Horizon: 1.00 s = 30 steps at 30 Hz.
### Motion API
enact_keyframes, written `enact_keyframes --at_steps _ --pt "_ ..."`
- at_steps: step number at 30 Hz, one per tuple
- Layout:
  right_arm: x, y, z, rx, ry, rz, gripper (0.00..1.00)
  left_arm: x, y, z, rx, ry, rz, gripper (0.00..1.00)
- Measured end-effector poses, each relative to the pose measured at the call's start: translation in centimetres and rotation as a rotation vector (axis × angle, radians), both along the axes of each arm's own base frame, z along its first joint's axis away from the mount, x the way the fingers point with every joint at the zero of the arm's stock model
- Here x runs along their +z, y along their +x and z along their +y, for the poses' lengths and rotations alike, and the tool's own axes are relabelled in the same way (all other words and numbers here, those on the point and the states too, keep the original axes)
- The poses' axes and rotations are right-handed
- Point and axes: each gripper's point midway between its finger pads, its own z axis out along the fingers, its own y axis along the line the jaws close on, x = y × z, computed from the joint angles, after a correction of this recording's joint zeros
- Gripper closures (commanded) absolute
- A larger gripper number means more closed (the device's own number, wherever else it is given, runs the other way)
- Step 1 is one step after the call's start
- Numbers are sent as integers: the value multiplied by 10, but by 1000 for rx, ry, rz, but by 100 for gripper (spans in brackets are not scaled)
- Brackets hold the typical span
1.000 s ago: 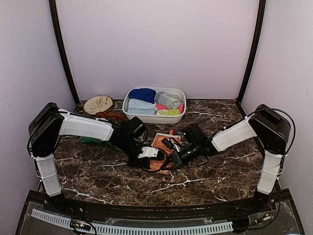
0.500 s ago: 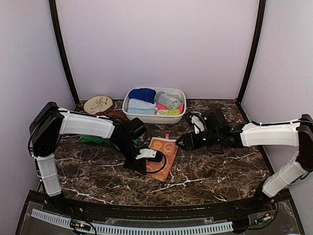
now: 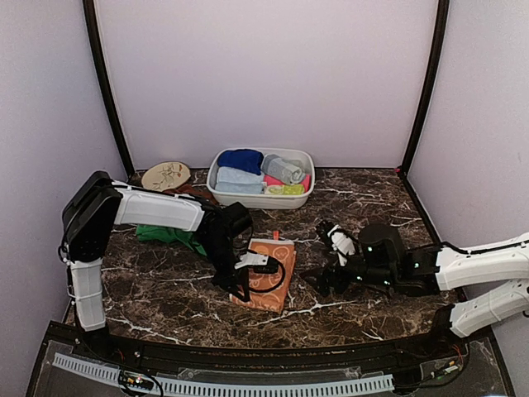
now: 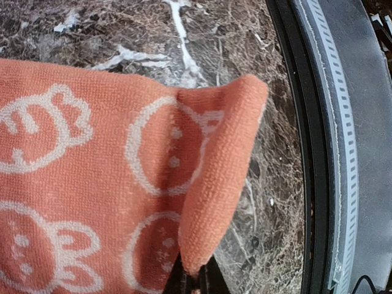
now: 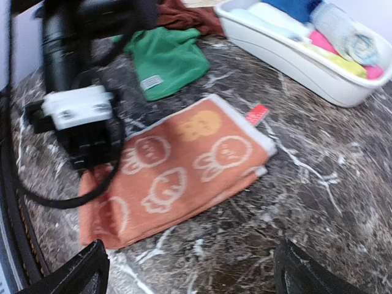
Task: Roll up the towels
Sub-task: Roll the towel at the center of the board.
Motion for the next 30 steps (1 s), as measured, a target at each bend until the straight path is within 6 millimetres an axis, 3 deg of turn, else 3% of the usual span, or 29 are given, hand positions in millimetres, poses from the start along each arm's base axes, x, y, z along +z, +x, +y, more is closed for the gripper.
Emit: enact_keyframes --at_steps 5,10,15,24,30 --pt "-8 -55 39 269 -84 -104 19 -12 12 -7 43 32 64 100" --pt "-39 -78 61 407 -190 -138 26 -13 19 -6 83 42 93 100" --pt "-59 -79 81 449 -249 -163 32 -17 20 -4 103 61 110 100" --pt "-54 -65 110 414 -197 -206 49 -18 21 -4 116 68 116 100" --pt "-66 -63 114 383 -172 -156 59 -18 21 -5 121 68 117 100"
